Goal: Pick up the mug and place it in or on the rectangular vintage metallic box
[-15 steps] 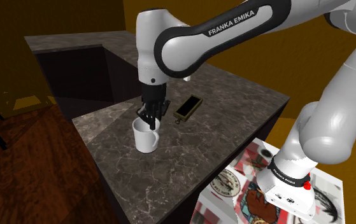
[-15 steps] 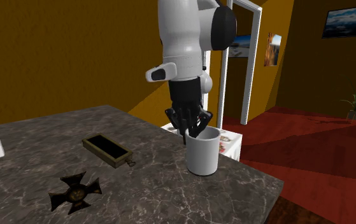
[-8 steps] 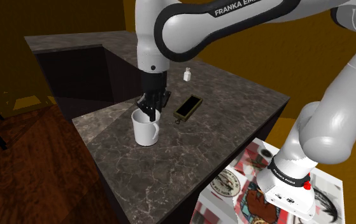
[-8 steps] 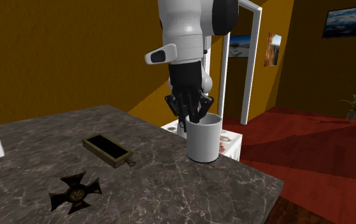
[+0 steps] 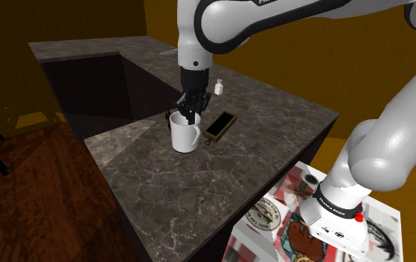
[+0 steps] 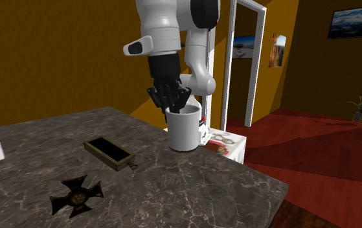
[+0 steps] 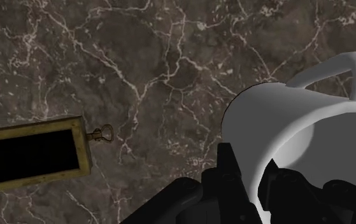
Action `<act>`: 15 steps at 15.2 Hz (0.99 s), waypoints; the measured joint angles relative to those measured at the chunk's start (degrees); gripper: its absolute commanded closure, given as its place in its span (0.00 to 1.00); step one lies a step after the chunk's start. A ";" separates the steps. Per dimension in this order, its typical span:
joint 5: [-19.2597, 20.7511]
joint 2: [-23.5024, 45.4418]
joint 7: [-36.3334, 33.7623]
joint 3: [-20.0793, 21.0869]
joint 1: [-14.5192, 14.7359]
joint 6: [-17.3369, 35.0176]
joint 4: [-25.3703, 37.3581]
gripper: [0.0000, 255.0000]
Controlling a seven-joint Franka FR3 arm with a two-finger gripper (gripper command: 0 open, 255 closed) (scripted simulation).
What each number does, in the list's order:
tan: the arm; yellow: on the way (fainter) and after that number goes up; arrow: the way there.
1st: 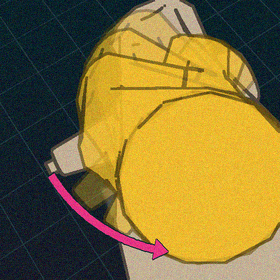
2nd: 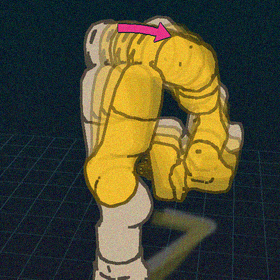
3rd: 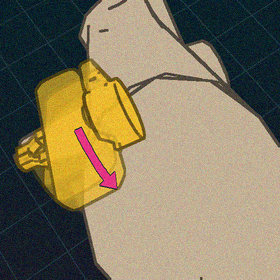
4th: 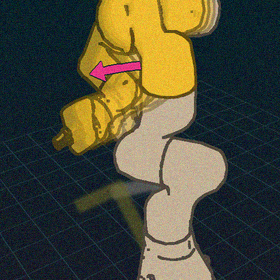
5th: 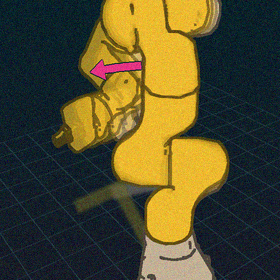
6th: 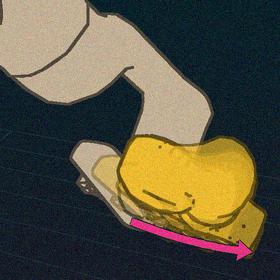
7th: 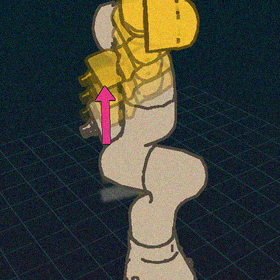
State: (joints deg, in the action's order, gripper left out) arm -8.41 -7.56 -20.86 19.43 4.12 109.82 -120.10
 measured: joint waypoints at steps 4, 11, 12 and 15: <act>0.22 -2.35 5.95 -3.56 -2.54 -1.49 -1.43 1.00; 1.79 -3.85 15.39 -9.50 -6.81 -3.40 -1.99 1.00; 2.09 -3.79 16.71 -10.35 -7.43 -3.78 -1.67 1.00; 3.05 -2.71 20.52 -12.71 -9.25 -3.78 -0.97 1.00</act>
State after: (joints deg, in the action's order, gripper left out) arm -5.36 -10.27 -0.34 6.72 -5.14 106.04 -121.07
